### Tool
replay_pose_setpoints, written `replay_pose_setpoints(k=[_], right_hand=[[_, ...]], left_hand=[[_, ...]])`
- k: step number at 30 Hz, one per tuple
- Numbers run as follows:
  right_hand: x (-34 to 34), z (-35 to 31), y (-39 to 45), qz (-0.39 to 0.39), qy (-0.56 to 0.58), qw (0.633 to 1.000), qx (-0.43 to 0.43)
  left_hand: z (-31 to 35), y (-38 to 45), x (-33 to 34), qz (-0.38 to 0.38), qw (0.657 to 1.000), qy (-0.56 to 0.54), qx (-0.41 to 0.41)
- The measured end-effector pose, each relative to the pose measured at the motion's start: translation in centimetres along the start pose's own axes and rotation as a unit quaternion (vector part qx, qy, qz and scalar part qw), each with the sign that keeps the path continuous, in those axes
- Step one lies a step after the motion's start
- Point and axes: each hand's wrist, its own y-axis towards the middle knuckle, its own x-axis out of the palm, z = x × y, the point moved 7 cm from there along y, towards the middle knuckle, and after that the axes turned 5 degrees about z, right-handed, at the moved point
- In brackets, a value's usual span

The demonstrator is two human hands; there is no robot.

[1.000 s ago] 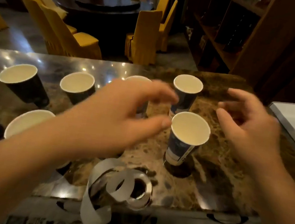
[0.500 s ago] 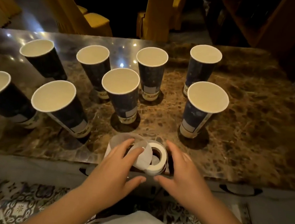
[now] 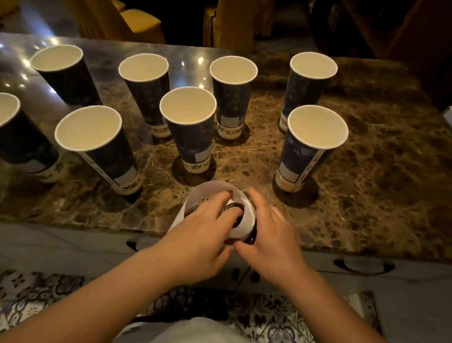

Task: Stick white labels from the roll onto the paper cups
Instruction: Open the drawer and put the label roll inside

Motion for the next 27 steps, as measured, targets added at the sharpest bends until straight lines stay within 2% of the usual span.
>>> replay_pose_setpoints(k=[4,8,12,14,18,24,27], right_hand=[[0.6,-0.4,0.0,0.011,-0.008,1.000,0.026],[0.5,-0.9,-0.3,0.051,0.021,0.996,0.070],[0.1,-1.6,-1.5,0.065,0.087,0.990,0.093],[0.1,-2.2,-2.3,0.078,0.143,0.980,0.110],[0.6,-3.4,-4.4,0.103,0.284,0.942,0.148],[1.0,-3.7,-7.7,0.150,0.340,0.907,0.198],[1.3,-3.4,-9.3,0.173,0.345,0.897,0.215]], left_hand=[[-0.6,0.6,0.3,-0.028,0.999,-0.030,-0.004],[-1.1,0.8,0.3,-0.034,0.997,-0.041,0.047],[-1.7,0.1,-0.7,-0.029,0.984,-0.158,0.078],[-2.2,-0.4,-1.7,-0.029,0.969,-0.236,0.066],[-3.0,-1.8,-2.4,-0.080,0.915,-0.395,0.001],[-3.0,-3.5,-1.5,-0.127,0.856,-0.494,-0.082],[-2.2,-4.1,-0.7,-0.153,0.842,-0.509,-0.094]])
